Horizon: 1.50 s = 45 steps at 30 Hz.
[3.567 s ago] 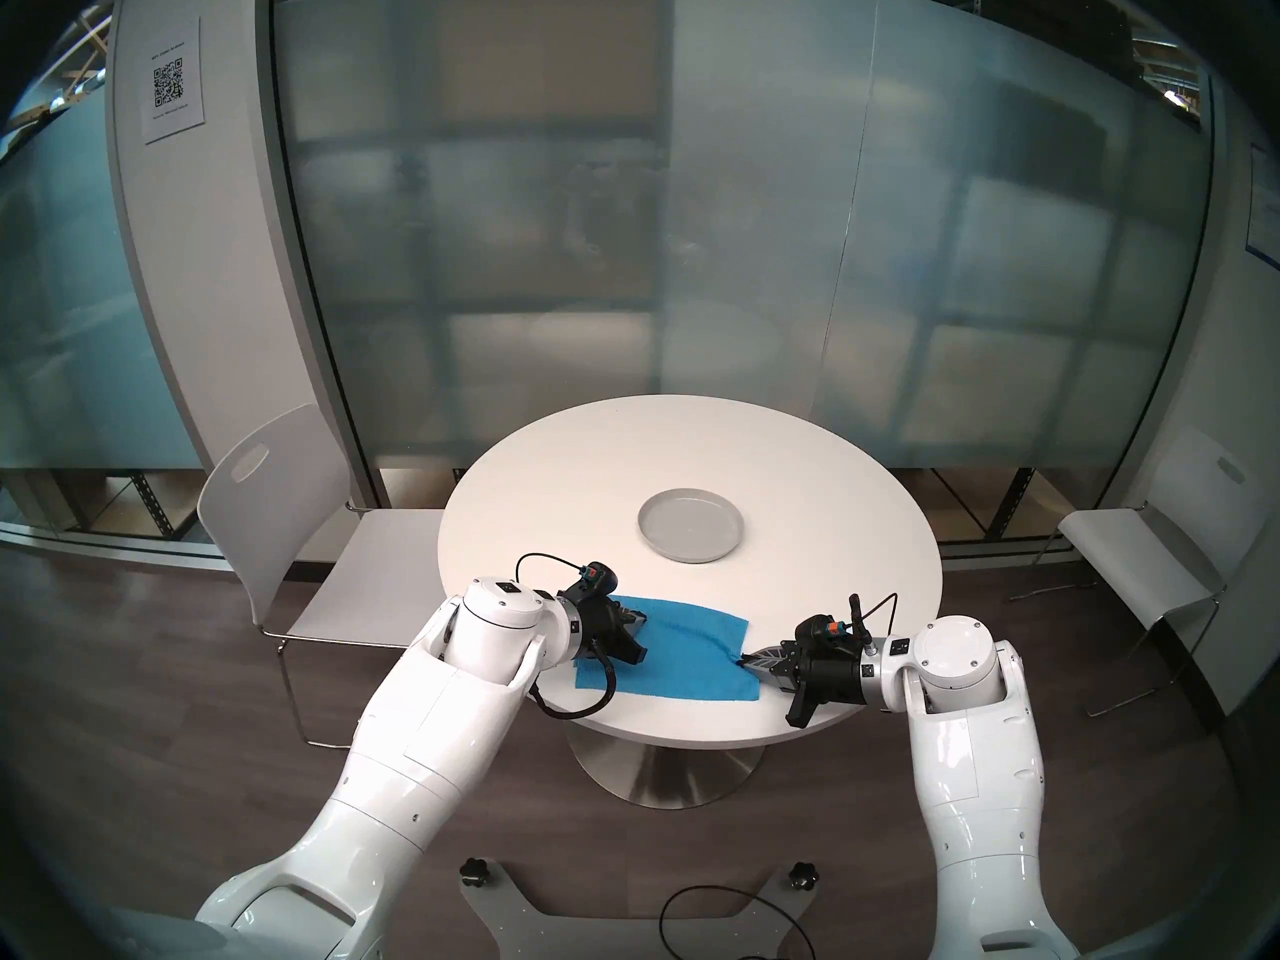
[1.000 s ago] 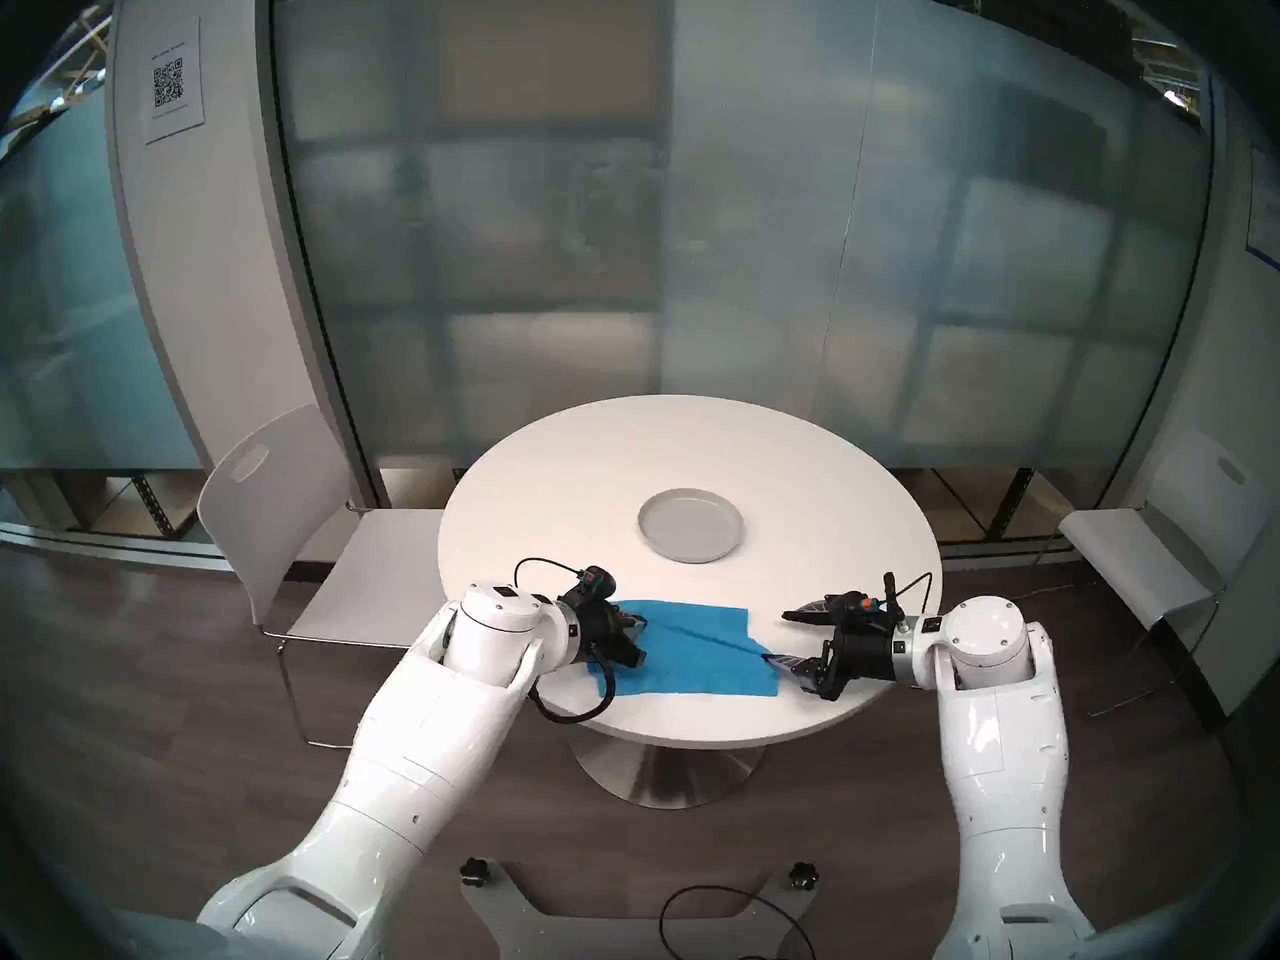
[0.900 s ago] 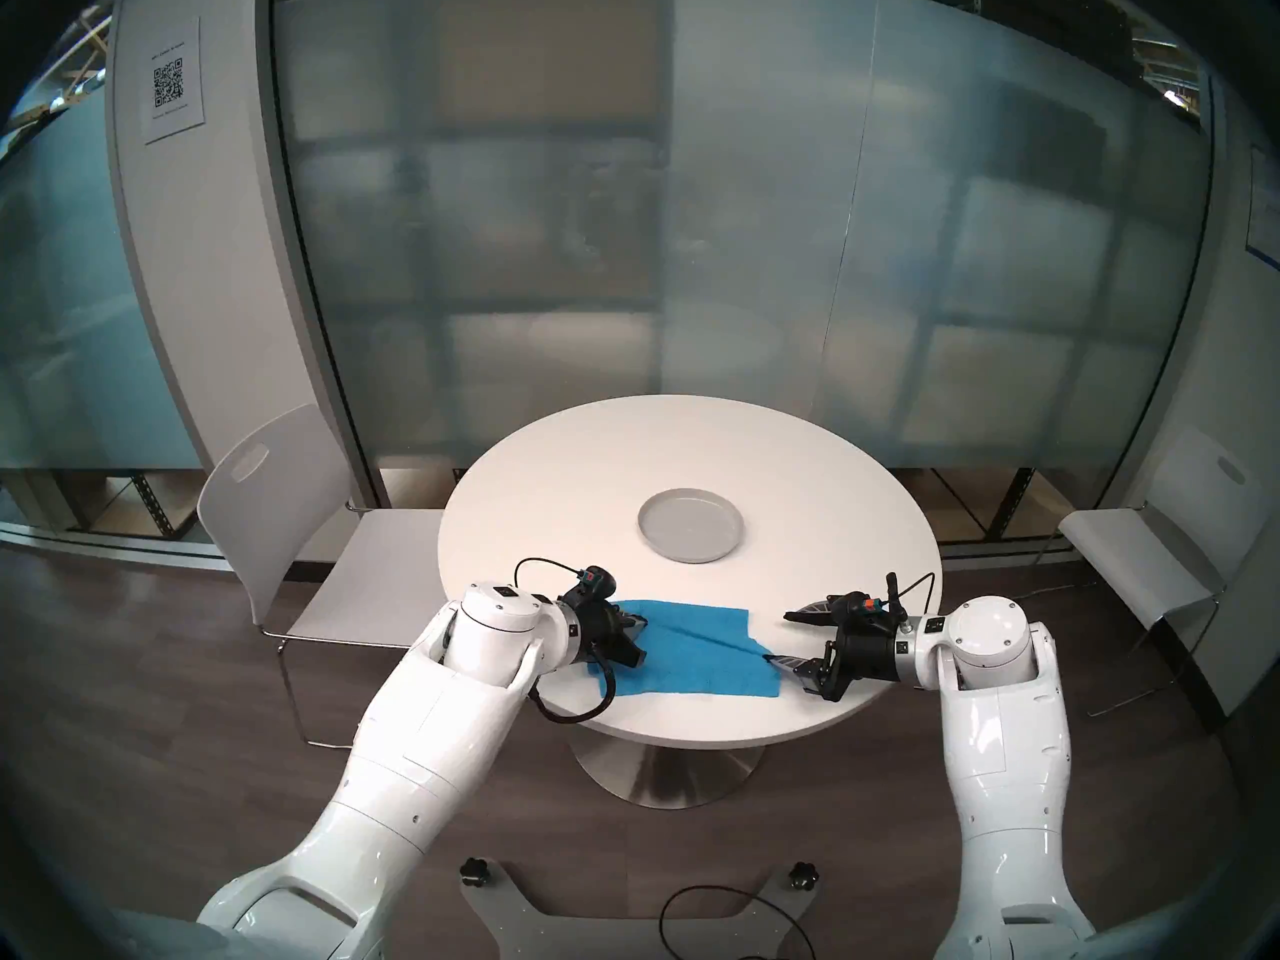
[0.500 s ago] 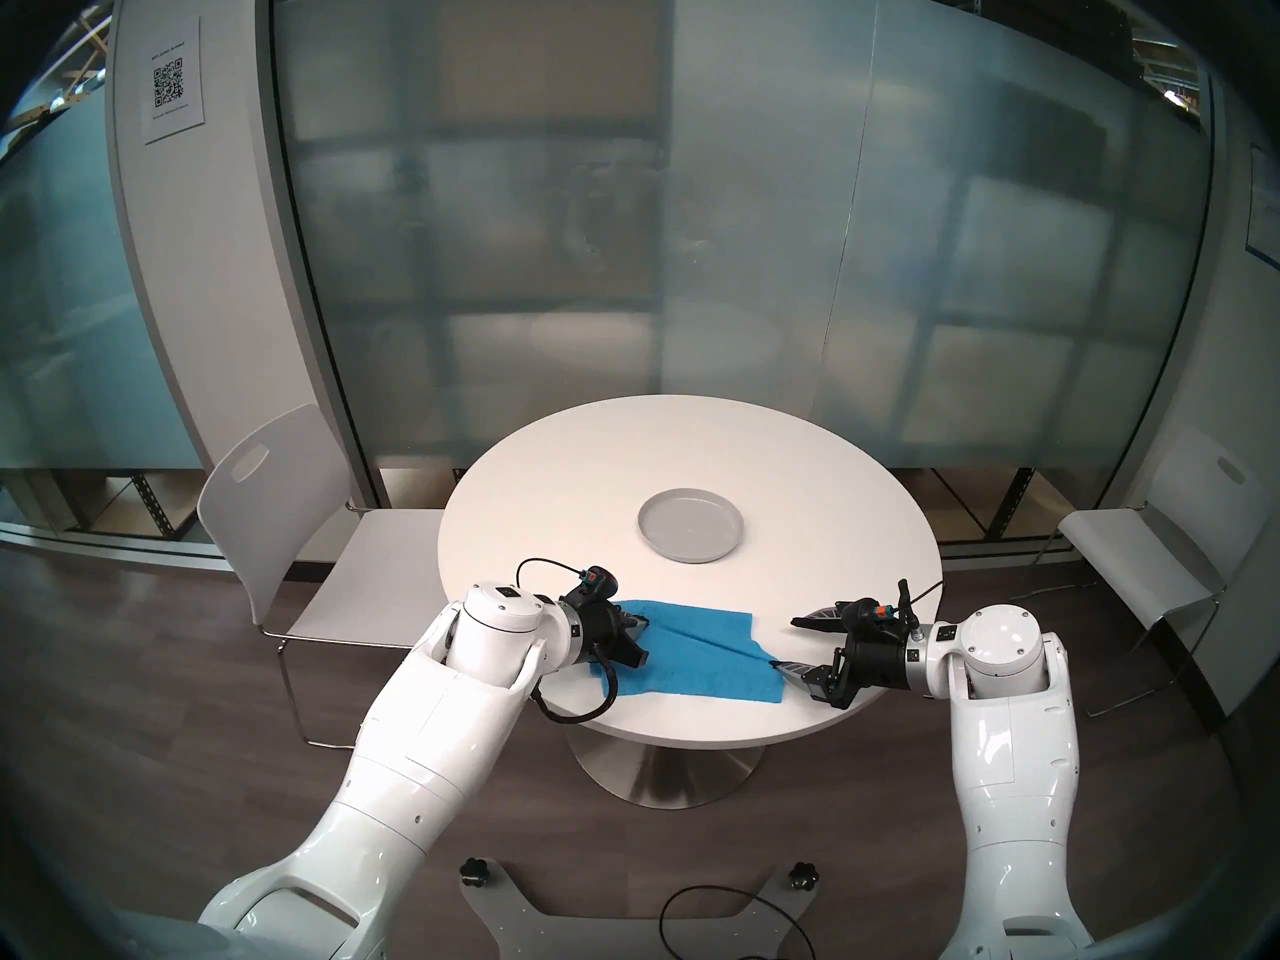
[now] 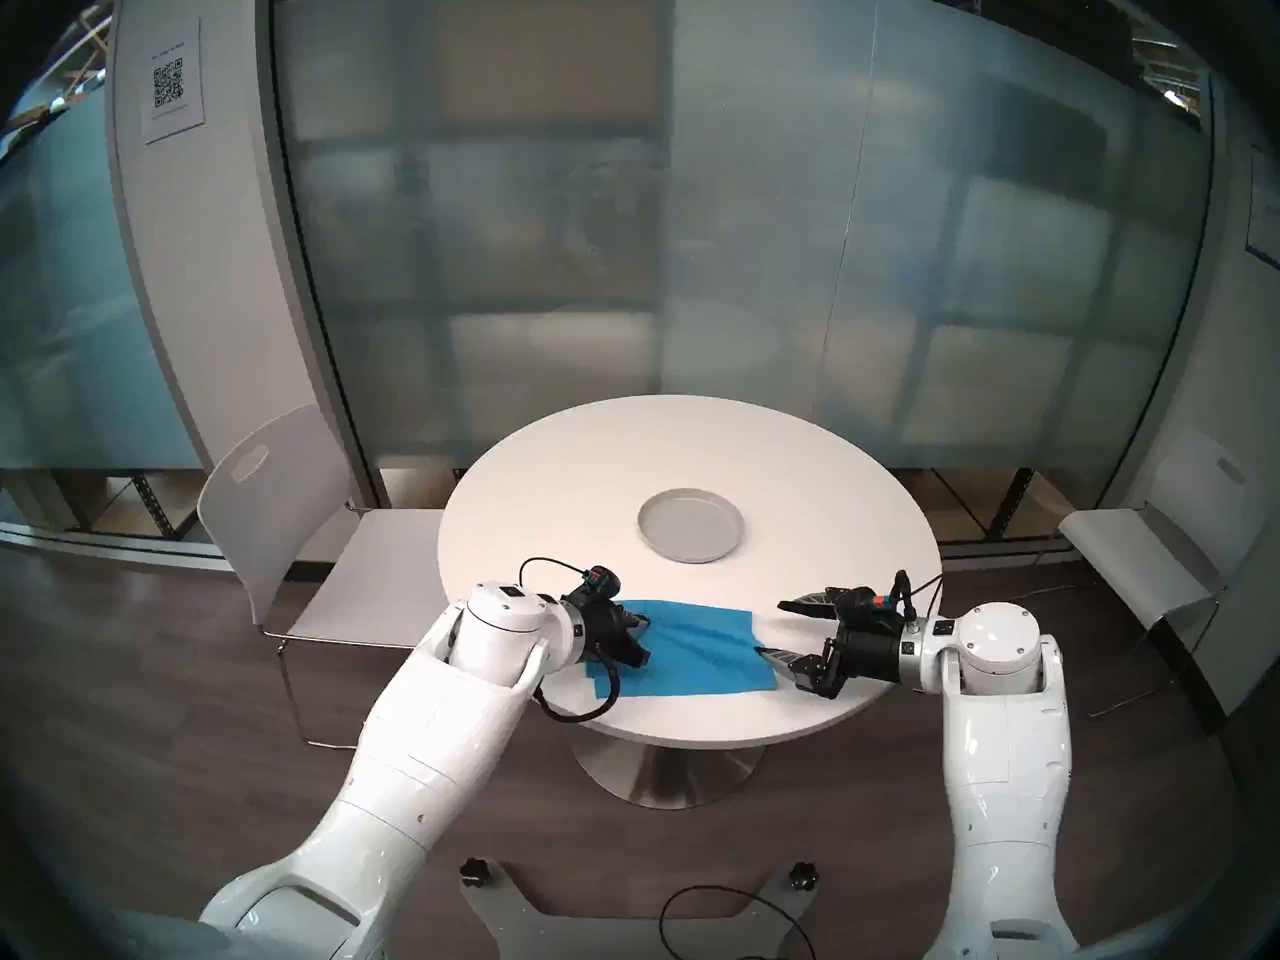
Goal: Fold the napkin in half twice and place it beside the plate
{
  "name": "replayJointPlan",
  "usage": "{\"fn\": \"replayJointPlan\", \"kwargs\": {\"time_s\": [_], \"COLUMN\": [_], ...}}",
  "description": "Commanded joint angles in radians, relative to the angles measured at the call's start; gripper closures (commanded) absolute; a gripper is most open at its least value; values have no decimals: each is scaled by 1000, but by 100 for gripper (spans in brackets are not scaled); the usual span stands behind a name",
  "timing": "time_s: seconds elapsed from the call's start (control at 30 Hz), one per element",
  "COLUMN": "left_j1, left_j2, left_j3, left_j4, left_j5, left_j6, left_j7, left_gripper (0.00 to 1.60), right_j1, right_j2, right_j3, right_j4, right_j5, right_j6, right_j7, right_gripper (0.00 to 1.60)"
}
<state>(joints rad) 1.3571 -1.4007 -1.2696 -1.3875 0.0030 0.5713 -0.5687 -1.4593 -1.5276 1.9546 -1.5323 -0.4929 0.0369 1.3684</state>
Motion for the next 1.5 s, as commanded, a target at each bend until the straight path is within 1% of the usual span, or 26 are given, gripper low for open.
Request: {"fn": "replayJointPlan", "kwargs": {"time_s": [0.0, 0.4, 0.5, 0.53, 0.57, 0.7, 0.9, 1.0, 1.07, 1.1, 1.13, 1.2, 1.4, 1.47], "left_j1": [-3, 5, 6, 6, 7, 10, 16, 18, 19, 20, 20, 19, 16, 15], "left_j2": [0, 4, 4, 4, 3, 5, 9, 11, 13, 13, 13, 14, 15, 16], "left_j3": [-4, -12, -12, -13, -14, -16, -20, -22, -23, -23, -24, -24, -25, -25], "left_j4": [-22, -27, -28, -28, -29, -31, -37, -41, -41, -41, -40, -39, -30, -28], "left_j5": [-4, -7, -8, -8, -8, -7, -8, -8, -8, -8, -8, -8, -8, -8], "left_j6": [-2, -6, -7, -7, -7, -7, -6, -5, -5, -5, -5, -6, -10, -11], "left_j7": [-3, -8, -10, -11, -12, -14, -20, -23, -25, -25, -26, -28, -32, -33], "left_gripper": [160, 160, 160, 160, 160, 160, 160, 160, 160, 160, 160, 160, 160, 160], "right_j1": [33, 40, 46, 49, 53, 74, 113, 131, 142, 149, 155, 175, 203, 214], "right_j2": [-28, -33, -31, -30, -26, -16, -15, -18, -20, -24, -26, -21, -17, -17], "right_j3": [-21, -9, -7, -6, -6, -1, -9, -13, -13, -10, -9, -14, -25, -30], "right_j4": [-3, -31, -32, -27, -15, 58, 117, 143, 161, 170, 178, 216, 272, 291], "right_j5": [18, 22, 10, 7, -1, -13, -24, -29, -26, -22, -21, -31, -39, -43], "right_j6": [-8, -13, -2, -1, 7, -19, -31, -37, -41, -37, -35, -41, -51, -56], "right_j7": [-3, -9, -20, -23, -26, -56, -77, -92, -98, -102, -106, -126, -146, -154], "right_gripper": [5, 3, 4, 8, 8, 10, 20, 31, 34, 43, 45, 44, 43, 40]}}
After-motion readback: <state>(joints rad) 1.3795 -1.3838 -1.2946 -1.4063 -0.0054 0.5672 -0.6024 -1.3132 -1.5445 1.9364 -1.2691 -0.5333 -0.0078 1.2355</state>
